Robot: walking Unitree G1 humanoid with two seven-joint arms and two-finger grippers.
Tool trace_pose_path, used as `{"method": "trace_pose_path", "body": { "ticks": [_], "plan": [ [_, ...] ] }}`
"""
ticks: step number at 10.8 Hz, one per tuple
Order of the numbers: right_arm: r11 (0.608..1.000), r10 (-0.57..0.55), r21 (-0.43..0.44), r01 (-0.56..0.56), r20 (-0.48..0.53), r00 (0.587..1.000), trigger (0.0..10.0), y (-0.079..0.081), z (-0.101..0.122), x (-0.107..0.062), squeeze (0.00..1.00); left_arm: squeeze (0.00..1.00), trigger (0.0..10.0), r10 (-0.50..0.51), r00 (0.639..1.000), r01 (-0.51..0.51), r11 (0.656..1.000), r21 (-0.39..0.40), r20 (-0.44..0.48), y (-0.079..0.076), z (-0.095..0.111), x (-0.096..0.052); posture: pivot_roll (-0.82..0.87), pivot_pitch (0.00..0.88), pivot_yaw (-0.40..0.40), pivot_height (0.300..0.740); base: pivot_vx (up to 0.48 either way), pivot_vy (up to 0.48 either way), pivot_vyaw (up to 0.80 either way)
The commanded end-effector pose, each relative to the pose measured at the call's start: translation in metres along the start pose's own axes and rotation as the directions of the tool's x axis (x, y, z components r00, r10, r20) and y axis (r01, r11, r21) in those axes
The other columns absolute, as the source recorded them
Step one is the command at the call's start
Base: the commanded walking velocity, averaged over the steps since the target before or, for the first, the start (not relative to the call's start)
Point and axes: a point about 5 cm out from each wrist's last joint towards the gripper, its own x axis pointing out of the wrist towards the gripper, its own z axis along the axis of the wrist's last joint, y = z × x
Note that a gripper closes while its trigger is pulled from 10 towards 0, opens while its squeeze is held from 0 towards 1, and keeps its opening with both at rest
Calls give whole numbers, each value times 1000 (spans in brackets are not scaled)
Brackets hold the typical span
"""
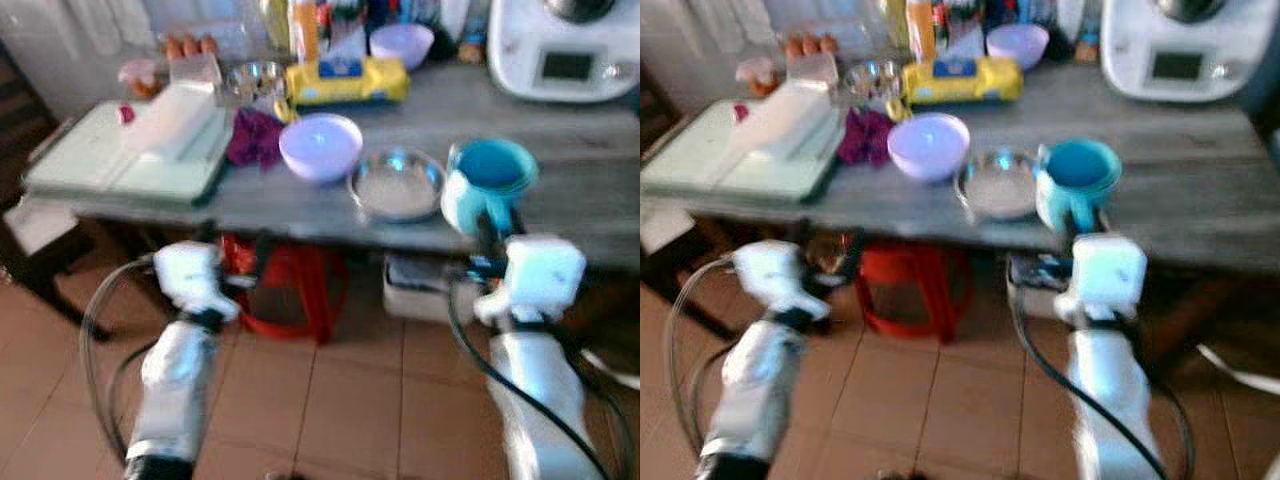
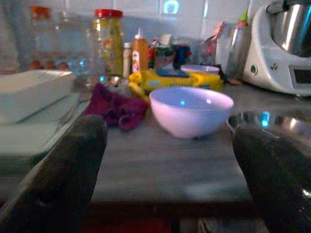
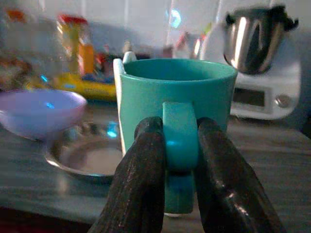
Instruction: Setting the table
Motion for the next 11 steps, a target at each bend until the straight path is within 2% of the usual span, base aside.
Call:
{"method": "trace_pose_path", "body": {
  "ticks": [1,3,6,8,11],
  "plan": [
    [999,-32,-15,33,24,999,10000,-9,7,-2,0,0,10000,-10,1000,10,1000,-7,9,-5,4,0,-149,157,78,740,480,0,0],
    [999,-32,-39,33,28,999,10000,-12,10,-2,0,0,10000,-30,1000,30,999,-21,1,-12,6,-3,-156,156,78,740,442,0,0],
    [998,-14,-55,17,45,999,10000,-11,14,2,0,0,10000,-56,998,56,998,-38,8,-14,9,-8,-151,149,63,740,0,0,0],
    [998,-6,-61,9,48,999,10000,-11,15,4,0,0,10000,-85,996,85,995,-47,-15,-11,8,-19,-150,150,59,740,0,0,0],
    [999,-8,-52,10,43,999,10000,-12,16,7,0,0,10000,-143,989,137,984,-110,-47,-14,3,-27,-154,157,57,740,0,0,0]
  ]
}}
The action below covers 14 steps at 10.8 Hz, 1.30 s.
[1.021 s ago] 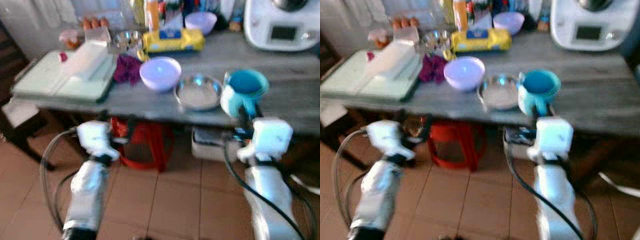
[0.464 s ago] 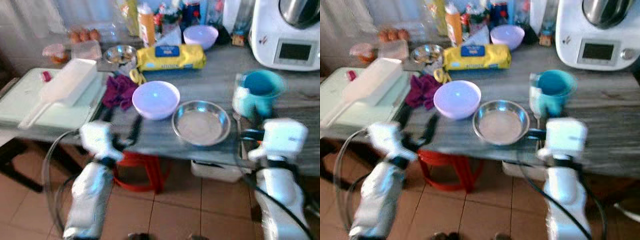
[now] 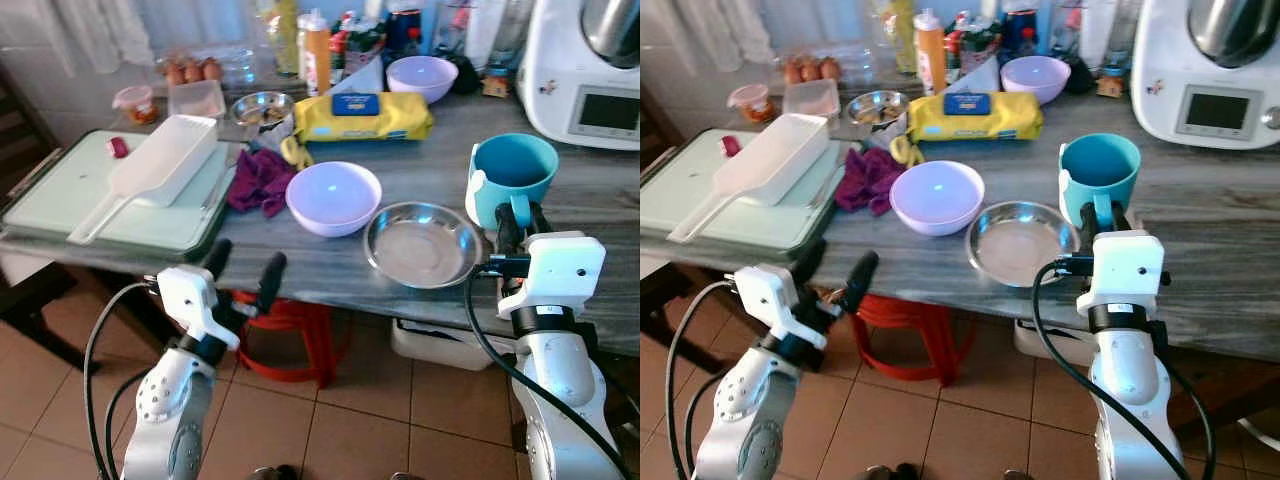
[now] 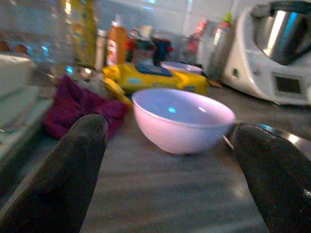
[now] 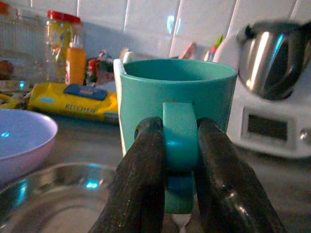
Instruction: Setting the table
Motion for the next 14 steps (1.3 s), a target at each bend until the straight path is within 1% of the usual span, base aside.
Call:
{"method": "trace_pose_path", "body": {
  "ticks": [1,2,3,5,7,8,9,10,12,13,14],
  "plan": [
    [1000,-1,14,1,6,1000,10000,0,4,0,0,0,10000,-46,999,46,999,0,-14,-4,0,-3,-156,166,56,740,0,0,0],
    [999,13,49,-12,-15,1000,10000,2,2,6,0,0,10000,-119,992,120,993,16,-36,-7,0,-3,-158,174,53,740,0,0,0],
    [998,47,46,-47,-12,999,10000,3,2,12,0,0,10000,-134,990,135,991,22,-45,-6,0,-3,-161,183,56,740,0,0,0],
    [998,51,30,-50,-20,999,10000,-4,2,26,0,0,10000,-115,992,116,993,28,-56,2,-3,-6,-154,194,61,740,0,0,0],
    [998,52,21,-52,-34,998,10000,-14,0,41,0,0,10000,-117,991,118,993,12,-64,1,-5,-9,-148,200,68,740,0,0,0],
    [997,72,33,-71,-49,996,10000,-17,-3,49,0,0,10000,-121,990,121,993,8,-66,0,-6,-9,-148,205,72,740,0,0,0],
    [996,92,8,-92,-28,995,10000,-19,-1,57,0,0,10000,-122,990,123,992,7,-68,0,-6,-9,-144,208,77,740,0,0,0],
    [995,99,8,-99,-33,995,10000,-21,-2,62,0,0,10000,-122,990,122,992,8,-68,0,-6,-9,-144,208,77,740,0,0,0],
    [990,138,2,-138,-26,990,10000,-22,-3,72,0,0,10000,-122,990,123,992,9,-72,1,-6,-11,-132,219,88,740,0,0,0],
    [986,169,2,-169,-17,985,10000,-21,-3,80,0,0,10000,-122,989,123,992,8,-82,3,-8,-13,-128,224,92,740,0,0,0],
    [983,184,7,-184,-9,983,10000,-20,-3,84,0,0,10000,-120,989,121,993,9,-85,4,-9,-14,-122,231,94,740,0,0,0]
  ]
}}
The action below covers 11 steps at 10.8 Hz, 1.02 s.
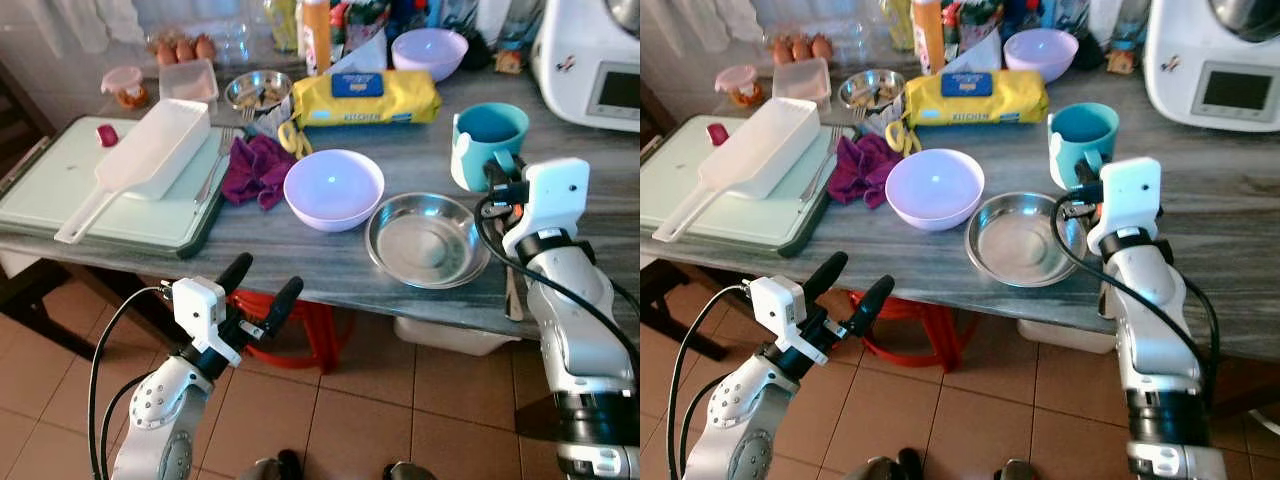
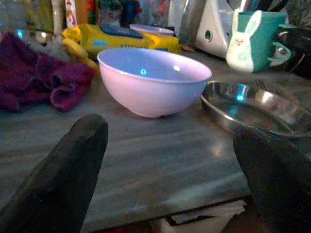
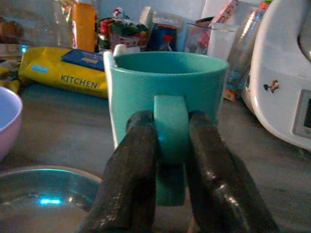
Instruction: Setting the table
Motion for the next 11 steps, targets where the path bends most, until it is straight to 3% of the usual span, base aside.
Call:
{"method": "trace_pose_path", "body": {
  "ticks": [1,6,11],
  "plan": [
    [1000,17,13,-17,40,999,10000,0,6,5,0,0,10000,19,1000,-19,1000,2,-24,5,-4,-8,-119,233,97,740,0,0,0],
    [994,81,66,-84,57,995,10000,14,-2,28,0,0,10000,19,999,-19,1000,-5,-46,11,-17,-9,-92,225,104,740,0,0,0],
    [991,98,90,-98,-1,995,10000,16,-23,25,0,0,10000,-14,1000,13,999,-35,-15,26,-23,-20,-87,221,100,740,0,0,0]
  ]
}}
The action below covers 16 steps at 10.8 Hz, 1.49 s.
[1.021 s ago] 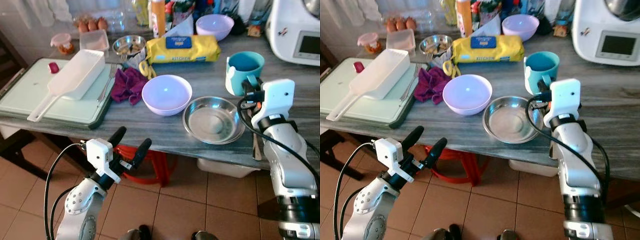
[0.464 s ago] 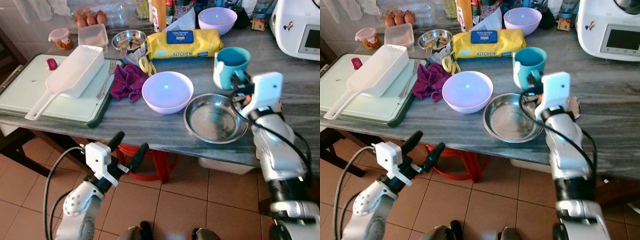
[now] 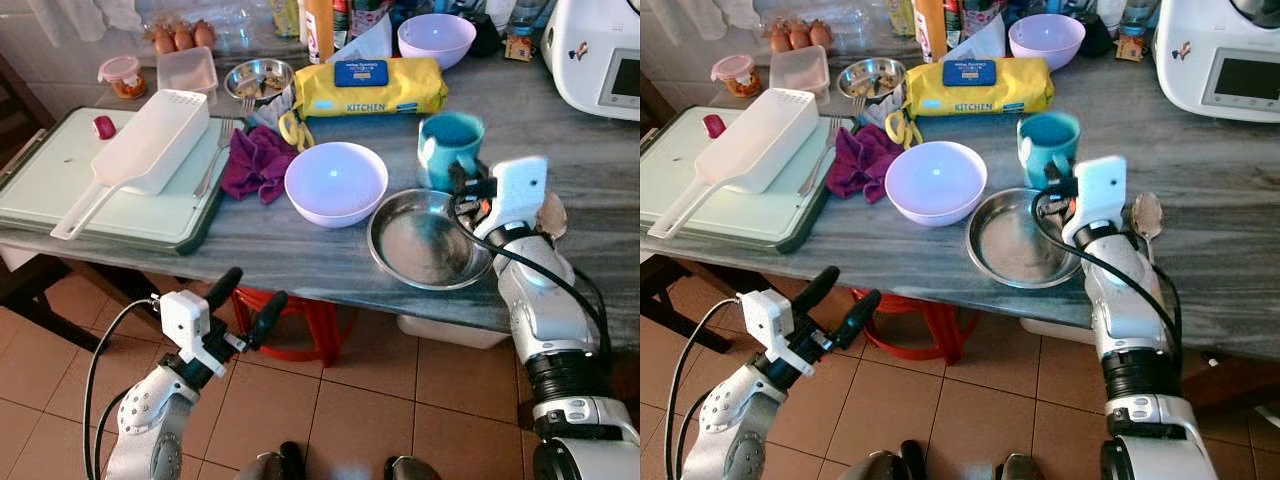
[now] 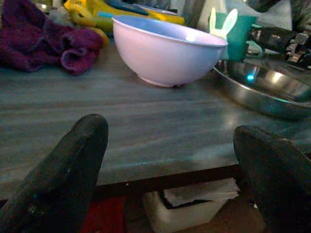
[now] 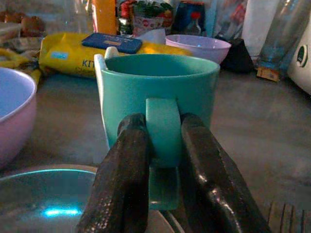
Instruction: Setting the table
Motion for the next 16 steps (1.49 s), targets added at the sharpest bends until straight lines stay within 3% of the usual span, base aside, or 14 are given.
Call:
{"method": "trace_pose_path", "body": {
  "ticks": [1,2,3,4,5,6,12,13,16],
  "plan": [
    [1000,3,-1,-3,6,1000,10000,-1,0,-1,0,0,10000,7,1000,-7,1000,8,6,5,0,-5,-87,221,100,740,0,0,0],
    [1000,-2,-1,2,1,1000,10000,-2,-2,-1,0,0,10000,1,1000,-1,1000,13,23,6,3,-2,-87,221,100,740,0,0,0],
    [1000,-10,-3,10,-1,1000,10000,-4,-5,-2,0,0,10000,-26,997,24,999,37,72,9,18,14,-90,218,97,740,0,0,0],
    [1000,-13,-4,13,-1,1000,10000,-4,-5,-1,0,0,10000,-48,993,41,997,61,106,4,29,24,-90,216,96,740,0,0,0],
    [1000,-14,-7,14,-3,1000,10000,-5,-6,-1,0,0,10000,-94,985,80,992,97,145,-10,51,38,-92,213,94,740,0,0,0],
    [1000,-13,-7,13,-5,1000,10000,-4,-7,0,0,0,10000,-135,980,117,986,121,148,-15,63,41,-95,212,96,740,0,0,0],
    [1000,3,-13,-3,3,1000,10000,-9,-9,0,0,0,10000,-172,981,162,981,104,90,-31,64,39,-100,209,96,740,0,0,0],
    [1000,7,-11,-7,6,1000,10000,-8,-9,-1,1000,0,10000,-190,978,182,979,88,88,-33,63,38,-98,208,95,740,0,0,0],
    [999,-29,-19,30,43,999,10000,-14,-2,-1,1000,0,10000,-186,979,180,981,78,84,-32,60,36,-97,208,97,740,0,0,0]
  ]
}}
